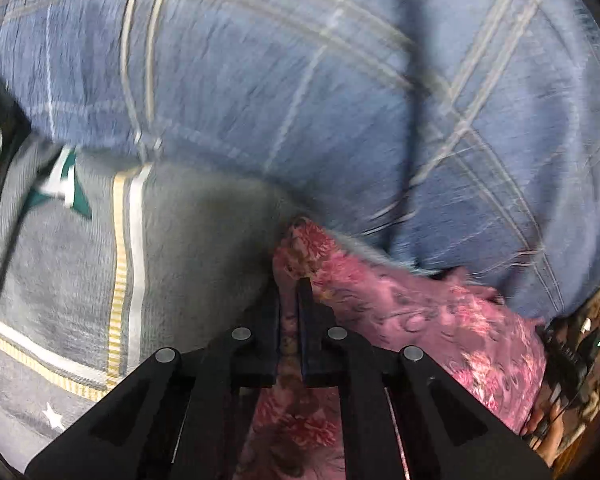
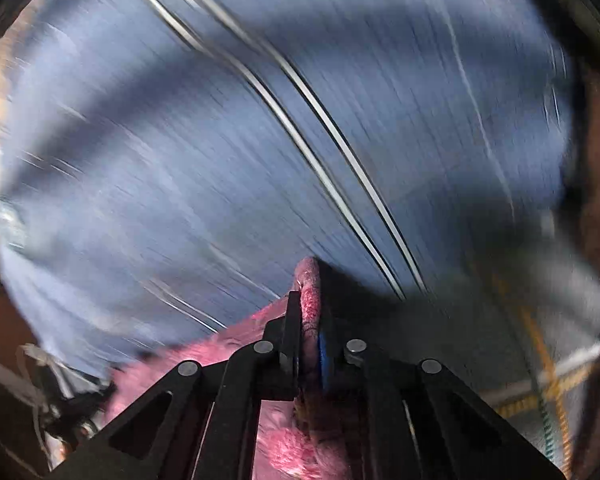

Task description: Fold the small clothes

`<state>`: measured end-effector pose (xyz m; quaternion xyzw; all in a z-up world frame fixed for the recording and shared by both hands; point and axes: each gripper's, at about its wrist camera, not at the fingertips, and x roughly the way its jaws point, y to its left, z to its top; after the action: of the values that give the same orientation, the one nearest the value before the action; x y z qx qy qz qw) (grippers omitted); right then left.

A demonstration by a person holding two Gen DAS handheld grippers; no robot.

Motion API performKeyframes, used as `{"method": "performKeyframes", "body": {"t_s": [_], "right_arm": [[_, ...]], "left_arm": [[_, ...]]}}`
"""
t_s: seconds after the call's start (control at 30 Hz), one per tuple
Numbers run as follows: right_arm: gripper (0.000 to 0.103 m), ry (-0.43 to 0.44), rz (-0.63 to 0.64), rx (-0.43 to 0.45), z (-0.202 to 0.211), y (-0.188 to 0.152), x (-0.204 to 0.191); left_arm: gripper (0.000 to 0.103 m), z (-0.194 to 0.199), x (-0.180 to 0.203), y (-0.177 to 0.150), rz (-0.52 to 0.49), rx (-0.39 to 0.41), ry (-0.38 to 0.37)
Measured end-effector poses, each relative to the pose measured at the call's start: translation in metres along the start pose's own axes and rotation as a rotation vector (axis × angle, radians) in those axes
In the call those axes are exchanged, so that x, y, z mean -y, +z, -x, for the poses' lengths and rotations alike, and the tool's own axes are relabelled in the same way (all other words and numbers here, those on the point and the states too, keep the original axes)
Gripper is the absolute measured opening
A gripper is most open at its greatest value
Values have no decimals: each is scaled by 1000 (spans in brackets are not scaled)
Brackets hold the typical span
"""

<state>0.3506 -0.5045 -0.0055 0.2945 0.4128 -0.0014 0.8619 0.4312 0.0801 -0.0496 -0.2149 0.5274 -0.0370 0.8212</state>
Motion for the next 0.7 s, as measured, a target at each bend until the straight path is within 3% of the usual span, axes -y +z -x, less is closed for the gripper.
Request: {"method": "performKeyframes", "body": {"t_s": [0.07,0.17,0.2,0.27,0.3,0.37,0.43,0.47,0.5,0.57,0.7], "right_arm": [[13,-51,-17,3,2,-8,3],[21,-2,36,112,35,-19,-14],[26,63,80,130,47,-26,-26],[31,147,168,123,63,-46,-50],[32,166,195,116,65,-54,-57],[33,152,215,89,59,-70,-64],[33,66,176,41,40,-80,-49],[32,50,135,5,28,-89,-41],[30,81,98,25,26,-93,-33],[31,97,60,38,32,-94,-33],[41,52,139,57,61,-97,-47]], "left_arm": [[11,17,-4,-1,9,17,-10],[14,53,-1,-9,-19,77,-58],[19,66,4,-15,-44,99,-88],[43,82,20,-33,-121,123,-112],[46,84,27,-42,-155,130,-112],[47,71,40,-61,-222,96,-95],[46,39,40,-73,-221,11,-42],[46,34,37,-76,-224,26,-28],[47,39,38,-79,-252,70,-11],[47,42,46,-79,-284,58,37],[47,65,50,-86,-286,73,16]]}}
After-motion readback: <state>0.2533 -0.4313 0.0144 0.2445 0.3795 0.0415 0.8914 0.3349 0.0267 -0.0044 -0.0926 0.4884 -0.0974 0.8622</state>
